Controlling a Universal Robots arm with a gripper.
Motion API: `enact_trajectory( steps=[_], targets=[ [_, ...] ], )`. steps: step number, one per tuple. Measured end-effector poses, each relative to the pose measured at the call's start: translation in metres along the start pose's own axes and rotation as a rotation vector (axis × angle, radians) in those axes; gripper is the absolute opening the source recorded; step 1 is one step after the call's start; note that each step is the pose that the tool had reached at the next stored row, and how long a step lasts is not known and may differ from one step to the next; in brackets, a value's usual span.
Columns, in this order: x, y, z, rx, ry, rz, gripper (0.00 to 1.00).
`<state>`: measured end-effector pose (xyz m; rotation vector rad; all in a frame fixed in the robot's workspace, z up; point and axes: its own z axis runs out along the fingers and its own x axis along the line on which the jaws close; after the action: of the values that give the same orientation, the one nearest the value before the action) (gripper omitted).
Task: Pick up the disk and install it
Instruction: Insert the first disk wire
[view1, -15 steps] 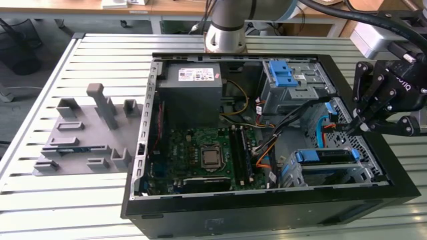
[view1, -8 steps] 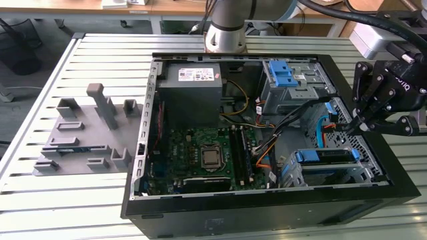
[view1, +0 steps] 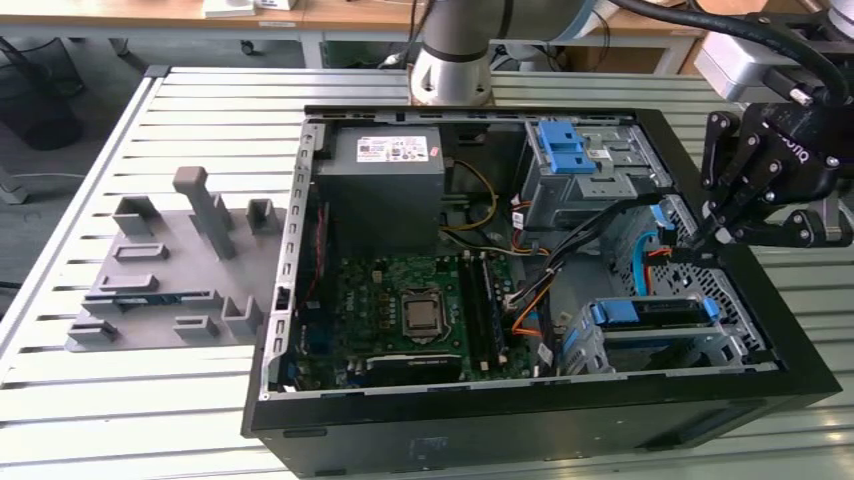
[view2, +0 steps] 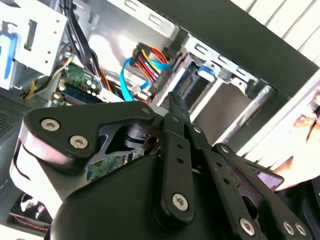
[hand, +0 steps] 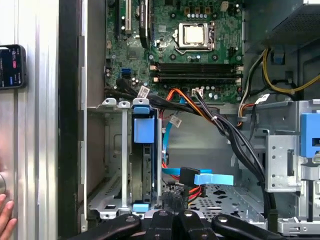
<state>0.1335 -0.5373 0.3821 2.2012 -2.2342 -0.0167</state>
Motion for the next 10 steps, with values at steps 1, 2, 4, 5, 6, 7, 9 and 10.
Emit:
enact_trajectory(
  steps=[1,2,4,5,6,7,9,10],
  targets=[
    [-0.0018,-0.0002,0.0007,0.0,-0.0002,0.001,0.11],
    [-0.0038,-0.0004,0.0013,0.0,-0.0001,0.002,0.11],
    [-0.0084,-0.0008,0.0029,0.0,0.0012,0.003,0.11],
    [-0.0092,-0.0008,0.0034,0.0001,0.0023,0.003,0.11],
    [-0.0093,-0.0009,0.0038,0.0001,0.0023,0.003,0.11],
    [-0.0093,-0.0009,0.004,0.0001,0.0033,0.003,0.11],
    [-0.0098,-0.0013,0.0051,0.0002,0.0083,0.003,0.11],
    [-0.0103,-0.0013,0.006,0.0002,0.011,0.003,0.11]
  ],
)
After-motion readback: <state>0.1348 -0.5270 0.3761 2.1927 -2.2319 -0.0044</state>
